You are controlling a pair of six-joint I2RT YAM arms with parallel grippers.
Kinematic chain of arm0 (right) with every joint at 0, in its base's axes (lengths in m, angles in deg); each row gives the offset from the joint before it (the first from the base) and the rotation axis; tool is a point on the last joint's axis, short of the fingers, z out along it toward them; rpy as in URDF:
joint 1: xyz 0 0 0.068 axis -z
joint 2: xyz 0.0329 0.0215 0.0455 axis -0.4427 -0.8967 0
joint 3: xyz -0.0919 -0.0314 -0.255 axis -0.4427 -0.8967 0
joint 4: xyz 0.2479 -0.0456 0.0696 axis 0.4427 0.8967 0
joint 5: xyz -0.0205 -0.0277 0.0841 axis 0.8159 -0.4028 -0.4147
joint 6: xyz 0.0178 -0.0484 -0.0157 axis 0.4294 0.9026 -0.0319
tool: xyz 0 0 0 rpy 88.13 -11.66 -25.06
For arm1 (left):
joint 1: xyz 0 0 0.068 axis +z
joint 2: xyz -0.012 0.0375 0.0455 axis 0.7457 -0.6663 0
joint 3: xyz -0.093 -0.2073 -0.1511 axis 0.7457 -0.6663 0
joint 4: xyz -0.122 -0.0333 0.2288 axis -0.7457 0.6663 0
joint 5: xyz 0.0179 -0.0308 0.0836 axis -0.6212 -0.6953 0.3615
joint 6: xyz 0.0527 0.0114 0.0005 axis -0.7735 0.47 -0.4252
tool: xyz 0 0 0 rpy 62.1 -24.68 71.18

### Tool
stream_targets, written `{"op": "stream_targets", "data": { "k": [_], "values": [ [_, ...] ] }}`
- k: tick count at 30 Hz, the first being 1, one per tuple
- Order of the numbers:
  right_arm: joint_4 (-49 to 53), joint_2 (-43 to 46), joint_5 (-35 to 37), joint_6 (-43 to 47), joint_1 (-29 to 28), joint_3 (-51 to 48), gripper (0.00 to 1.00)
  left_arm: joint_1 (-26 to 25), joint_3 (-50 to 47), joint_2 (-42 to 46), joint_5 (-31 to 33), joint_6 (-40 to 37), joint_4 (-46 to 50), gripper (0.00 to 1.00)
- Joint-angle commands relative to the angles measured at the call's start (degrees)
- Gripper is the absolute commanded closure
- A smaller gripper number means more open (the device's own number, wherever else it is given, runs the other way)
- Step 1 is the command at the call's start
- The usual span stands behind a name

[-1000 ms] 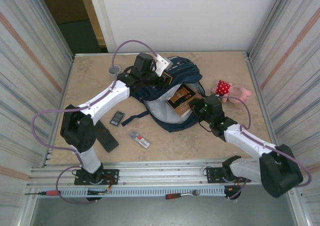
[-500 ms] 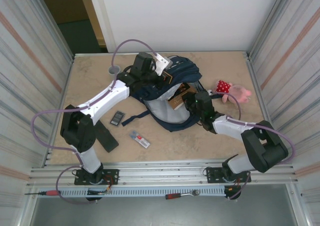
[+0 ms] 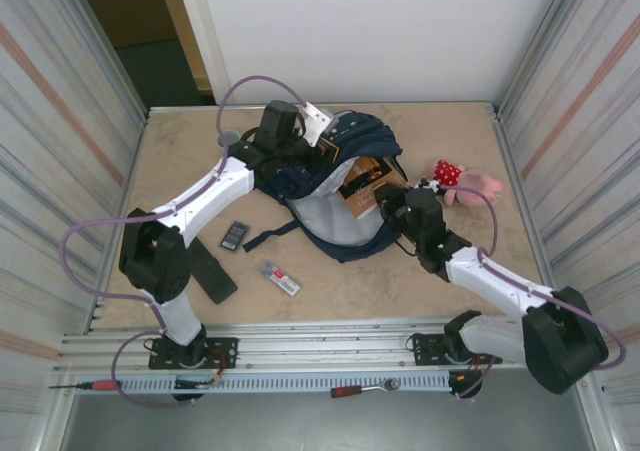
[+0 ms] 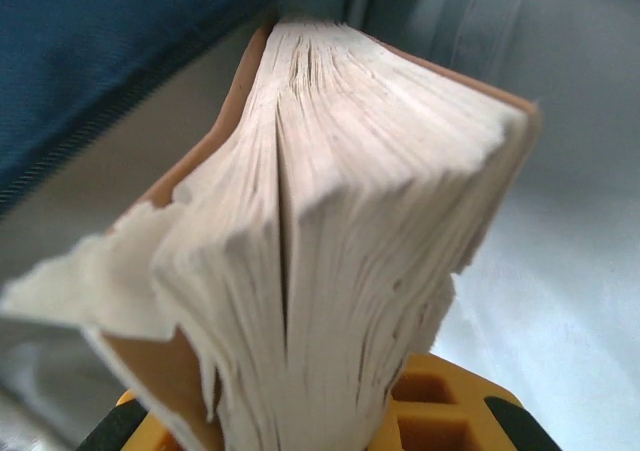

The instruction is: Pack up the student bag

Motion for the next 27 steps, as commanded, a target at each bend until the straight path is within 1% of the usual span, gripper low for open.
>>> {"op": "stream_targets", "data": {
  "k": [1, 5, 7, 9, 11, 14, 18, 23, 25, 27],
  "values": [
    [-1.78, 0.18, 3.78, -1.03, -0.04, -0.22, 1.00, 0.71, 0.91, 3.99, -2.80, 1.26, -6.46, 1.00],
    [-10.63, -7.51, 1.47, -2.74, 0.79, 2.43, 1.00, 0.62, 0.57, 3.90, -5.68, 3.02, -8.26, 1.00],
    [-14.67, -11.92, 0.77, -2.23, 0.67, 4.19, 1.00, 0.63, 0.64, 4.04, -6.38, 3.47, -8.61, 1.00],
    [-15.70, -15.52, 1.12, -2.45, 0.31, 5.84, 1.00, 0.59, 0.60, 4.07, -6.70, 3.77, -8.79, 1.00],
    [-19.82, -19.29, 1.83, -2.93, -0.30, 6.68, 1.00, 0.61, 0.58, 4.08, -7.84, 4.00, -9.08, 1.00],
    [-22.72, -24.30, 2.13, -2.50, -1.11, 9.63, 1.00, 0.59, 0.82, 4.10, -9.09, 4.45, -9.34, 1.00],
    [-22.68, -29.19, 4.54, -1.99, -2.39, 13.70, 1.00, 0.46, 1.00, 4.17, -9.49, 4.85, -9.47, 1.00],
    [-21.44, -36.39, 7.95, -3.23, -2.55, 18.52, 0.99, 0.11, 1.18, 4.00, -10.24, 5.23, -9.78, 1.00],
    [-17.70, -38.74, 10.26, -4.33, -2.96, 20.51, 0.92, 0.11, 1.26, 3.92, -10.00, 5.28, -9.88, 1.00],
    [-14.60, -40.80, 10.25, -5.15, -3.09, 22.44, 0.83, 0.13, 1.26, 3.73, -9.35, 5.30, -9.79, 1.00]
  ]
}}
